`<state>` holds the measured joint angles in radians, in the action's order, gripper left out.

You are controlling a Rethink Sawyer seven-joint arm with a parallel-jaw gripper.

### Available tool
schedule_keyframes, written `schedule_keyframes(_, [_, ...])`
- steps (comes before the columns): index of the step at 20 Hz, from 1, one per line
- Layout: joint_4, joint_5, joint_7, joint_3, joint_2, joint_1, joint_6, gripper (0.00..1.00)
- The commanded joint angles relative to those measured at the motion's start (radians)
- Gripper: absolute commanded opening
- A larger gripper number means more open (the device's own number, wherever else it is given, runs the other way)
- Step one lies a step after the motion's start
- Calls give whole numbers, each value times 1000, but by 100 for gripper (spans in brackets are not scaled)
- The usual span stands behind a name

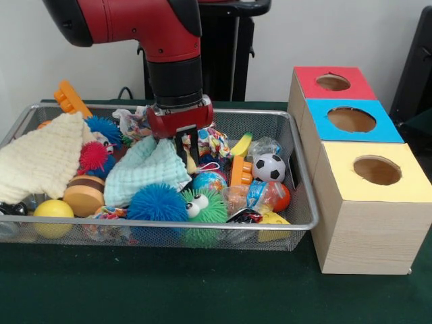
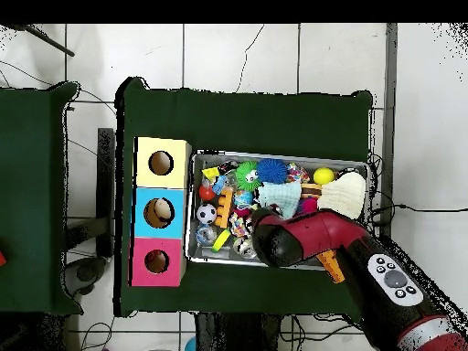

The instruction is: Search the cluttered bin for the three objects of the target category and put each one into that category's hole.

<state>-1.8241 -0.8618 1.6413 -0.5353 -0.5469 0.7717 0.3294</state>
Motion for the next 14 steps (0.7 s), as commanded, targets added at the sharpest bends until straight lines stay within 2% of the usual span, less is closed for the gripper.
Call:
schedule_keyframes(1, [-28,60,-66,-63,-96,41,94,0])
schedule_keyframes(13, [-70,141,-88,-84,-182,49,143,0])
schedule_keyframes(14, [-32,154,-94,-77,-168,60,166,0])
